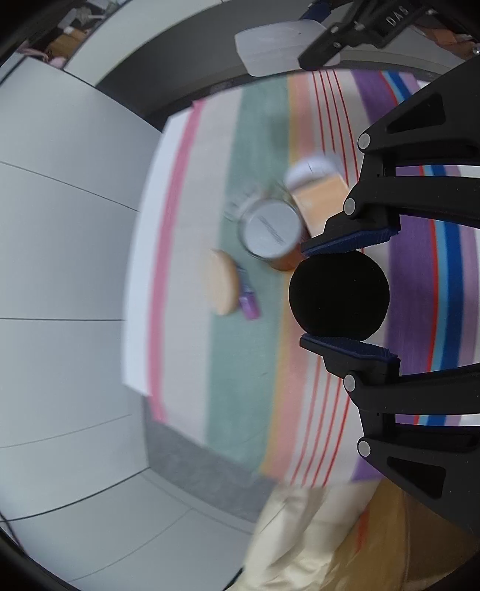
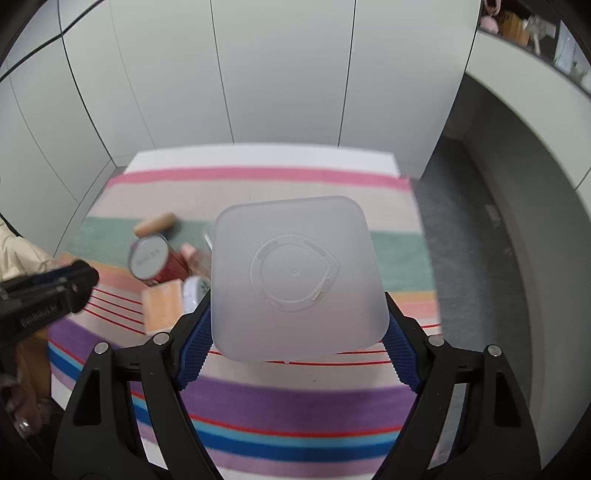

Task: Organize objects
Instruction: 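Lift the container with the right tool while the left tool lifts the black disc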

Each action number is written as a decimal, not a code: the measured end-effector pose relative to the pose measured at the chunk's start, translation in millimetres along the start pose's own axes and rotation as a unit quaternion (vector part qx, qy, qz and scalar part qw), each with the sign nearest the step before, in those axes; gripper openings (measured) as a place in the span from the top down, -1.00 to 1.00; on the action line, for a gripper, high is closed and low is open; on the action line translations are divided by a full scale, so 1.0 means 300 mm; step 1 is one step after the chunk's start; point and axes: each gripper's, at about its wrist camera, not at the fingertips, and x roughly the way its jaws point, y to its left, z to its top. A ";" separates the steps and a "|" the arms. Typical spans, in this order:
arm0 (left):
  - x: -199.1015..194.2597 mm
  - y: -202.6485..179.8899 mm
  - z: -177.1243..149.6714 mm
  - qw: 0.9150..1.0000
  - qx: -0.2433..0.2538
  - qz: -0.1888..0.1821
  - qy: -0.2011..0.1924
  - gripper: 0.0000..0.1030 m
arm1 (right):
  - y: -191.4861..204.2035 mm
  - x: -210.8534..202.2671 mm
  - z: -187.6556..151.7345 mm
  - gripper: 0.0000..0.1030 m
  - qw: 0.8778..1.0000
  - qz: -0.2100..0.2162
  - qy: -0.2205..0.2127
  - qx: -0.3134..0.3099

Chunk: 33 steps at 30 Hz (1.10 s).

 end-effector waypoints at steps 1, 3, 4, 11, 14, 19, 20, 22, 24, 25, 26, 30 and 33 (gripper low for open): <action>-0.036 -0.002 0.013 1.000 0.002 0.000 -0.005 0.15 | 0.000 -0.033 0.008 -0.62 1.000 -0.001 -0.003 -0.001; -0.132 -0.011 0.047 1.000 0.008 -0.004 -0.021 0.15 | -0.005 -0.112 0.031 -0.62 1.000 0.001 -0.011 -0.002; -0.169 -0.016 0.056 1.000 0.011 -0.004 -0.026 0.15 | -0.009 -0.154 0.042 -0.62 1.000 0.001 -0.017 -0.002; -0.414 -0.056 0.119 0.999 0.015 0.012 -0.035 0.15 | -0.026 -0.414 0.128 -0.62 0.999 0.006 -0.051 0.001; -0.513 -0.059 0.125 0.999 0.015 0.020 -0.045 0.15 | -0.031 -0.508 0.154 -0.62 0.998 0.009 -0.063 0.000; -0.640 -0.069 0.103 0.996 0.027 0.036 -0.071 0.15 | -0.037 -0.618 0.155 -0.62 0.997 0.012 -0.075 -0.001; -0.656 -0.068 0.097 0.996 0.028 0.034 -0.071 0.15 | -0.035 -0.641 0.151 -0.62 0.997 0.014 -0.076 -0.002; -0.679 -0.066 0.087 0.996 0.028 0.034 -0.071 0.15 | -0.036 -0.658 0.137 -0.62 0.997 0.015 -0.077 -0.002; -0.704 -0.064 0.077 0.996 0.029 0.035 -0.074 0.15 | -0.031 -0.666 0.127 -0.62 0.997 0.015 -0.078 0.000; -0.717 -0.063 0.069 0.996 0.029 0.034 -0.076 0.15 | -0.030 -0.674 0.121 -0.62 0.997 0.014 -0.080 0.003; -0.727 -0.066 0.062 0.996 0.029 0.033 -0.077 0.15 | -0.036 -0.684 0.118 -0.62 0.997 0.014 -0.081 0.004; -0.764 -0.074 0.040 0.996 0.036 0.030 -0.079 0.15 | -0.030 -0.711 0.096 -0.62 0.996 0.006 -0.088 0.004; -0.792 -0.068 0.019 0.995 0.039 0.031 -0.081 0.15 | -0.031 -0.735 0.080 -0.62 0.996 0.004 -0.091 0.005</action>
